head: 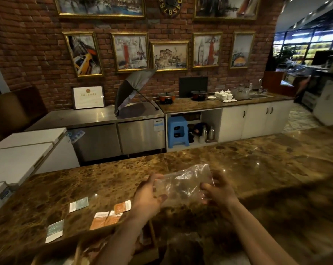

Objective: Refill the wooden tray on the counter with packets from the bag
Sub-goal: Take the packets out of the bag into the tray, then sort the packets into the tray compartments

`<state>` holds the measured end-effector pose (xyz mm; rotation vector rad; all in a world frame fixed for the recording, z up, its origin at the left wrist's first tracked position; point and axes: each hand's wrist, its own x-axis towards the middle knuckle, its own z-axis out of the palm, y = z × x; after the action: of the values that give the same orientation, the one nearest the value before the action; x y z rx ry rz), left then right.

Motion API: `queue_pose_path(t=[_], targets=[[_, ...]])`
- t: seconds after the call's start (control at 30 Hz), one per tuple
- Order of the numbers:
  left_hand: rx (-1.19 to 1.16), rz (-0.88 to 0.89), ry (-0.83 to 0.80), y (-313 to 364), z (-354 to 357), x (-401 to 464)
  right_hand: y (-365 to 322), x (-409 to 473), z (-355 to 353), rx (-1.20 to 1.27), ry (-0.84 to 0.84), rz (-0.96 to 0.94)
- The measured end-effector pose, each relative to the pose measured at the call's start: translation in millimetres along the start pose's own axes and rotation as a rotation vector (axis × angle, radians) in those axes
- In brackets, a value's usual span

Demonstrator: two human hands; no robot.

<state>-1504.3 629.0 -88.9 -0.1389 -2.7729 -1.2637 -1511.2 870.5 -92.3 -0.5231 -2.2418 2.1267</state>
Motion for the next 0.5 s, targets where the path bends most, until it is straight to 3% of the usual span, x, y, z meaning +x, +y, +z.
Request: queue_pose_path(t=[0.2, 0.5], targets=[[0.081, 0.016, -0.14, 6.3, 60.8, -17.1, 39.1, -15.3, -34.2, -0.365, 0.216, -0.086], [0.528, 0.225, -0.47, -7.9, 91.3, -38.0, 80.3, -33.3, -57.9, -1.021, 0.099, 0.05]])
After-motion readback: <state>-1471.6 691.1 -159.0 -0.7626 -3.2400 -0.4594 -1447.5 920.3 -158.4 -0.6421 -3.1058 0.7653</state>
